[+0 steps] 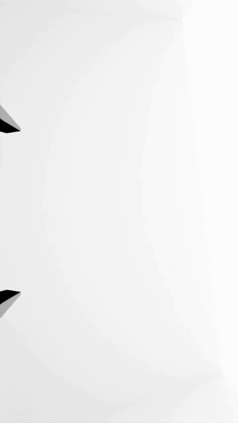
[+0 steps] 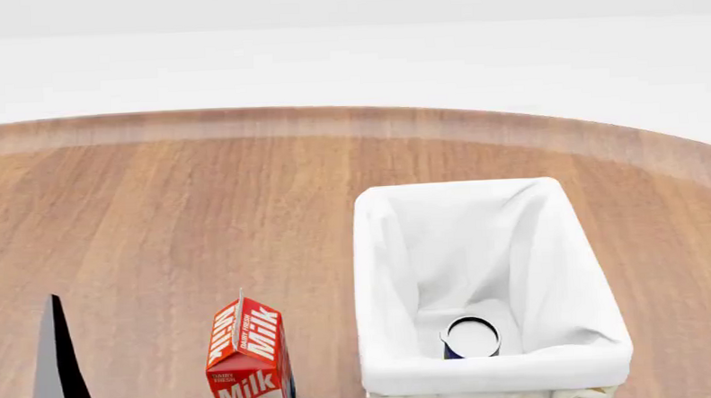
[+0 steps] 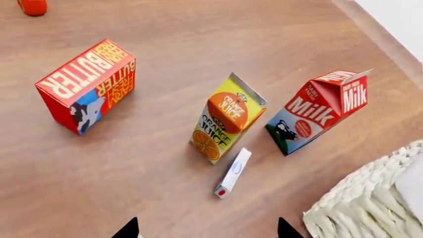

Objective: Pick up the alphabet soup and the tomato sauce, and put them in the basket.

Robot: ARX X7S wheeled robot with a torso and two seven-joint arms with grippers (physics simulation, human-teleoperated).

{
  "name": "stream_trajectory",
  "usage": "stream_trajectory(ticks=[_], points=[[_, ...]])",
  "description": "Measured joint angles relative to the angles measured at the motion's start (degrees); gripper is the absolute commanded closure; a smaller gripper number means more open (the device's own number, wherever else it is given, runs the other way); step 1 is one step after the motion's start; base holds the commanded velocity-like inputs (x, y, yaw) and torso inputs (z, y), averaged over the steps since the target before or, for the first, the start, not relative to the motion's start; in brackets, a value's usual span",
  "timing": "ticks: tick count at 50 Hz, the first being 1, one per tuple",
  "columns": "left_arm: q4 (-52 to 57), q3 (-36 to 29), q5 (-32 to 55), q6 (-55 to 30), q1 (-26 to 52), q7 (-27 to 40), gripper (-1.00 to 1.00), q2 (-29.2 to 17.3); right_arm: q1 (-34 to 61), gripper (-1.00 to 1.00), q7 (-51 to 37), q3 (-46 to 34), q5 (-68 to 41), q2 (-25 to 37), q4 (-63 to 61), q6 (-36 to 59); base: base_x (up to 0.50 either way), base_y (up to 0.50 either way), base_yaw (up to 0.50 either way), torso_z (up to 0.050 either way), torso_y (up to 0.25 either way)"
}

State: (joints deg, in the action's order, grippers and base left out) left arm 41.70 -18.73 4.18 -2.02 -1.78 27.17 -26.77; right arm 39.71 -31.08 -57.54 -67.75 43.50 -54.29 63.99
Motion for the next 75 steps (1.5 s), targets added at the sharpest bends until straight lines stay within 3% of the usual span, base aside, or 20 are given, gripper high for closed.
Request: stream_trajectory(ticks=[11,33,75], points=[[-0.1,-0.3,-0.1,-0.1,0.2,0.1,-1.00,0.0,-1.3,-1.00,2.2,-3.2,3.4,0.5,-1.2,-0.1,0.00,0.00,0.00,0.000,0.000],[-0.4,-0.6,-0.2,0.1,0.4,0.2,-1.00,-0.2,-5.2,-1.00,-2.6,-3.7,-0.8,-0.2,2.6,-0.9,0.00,0.00,0.00,0.000,0.000],[-0.6,-1.2,-0.3,0.4,0.3,0.7,-1.00,-0.5,-11.9,-1.00,3.7,-9.4,12.8,-1.8,10.7,-9.8,0.00,0.00,0.00,0.000,0.000]])
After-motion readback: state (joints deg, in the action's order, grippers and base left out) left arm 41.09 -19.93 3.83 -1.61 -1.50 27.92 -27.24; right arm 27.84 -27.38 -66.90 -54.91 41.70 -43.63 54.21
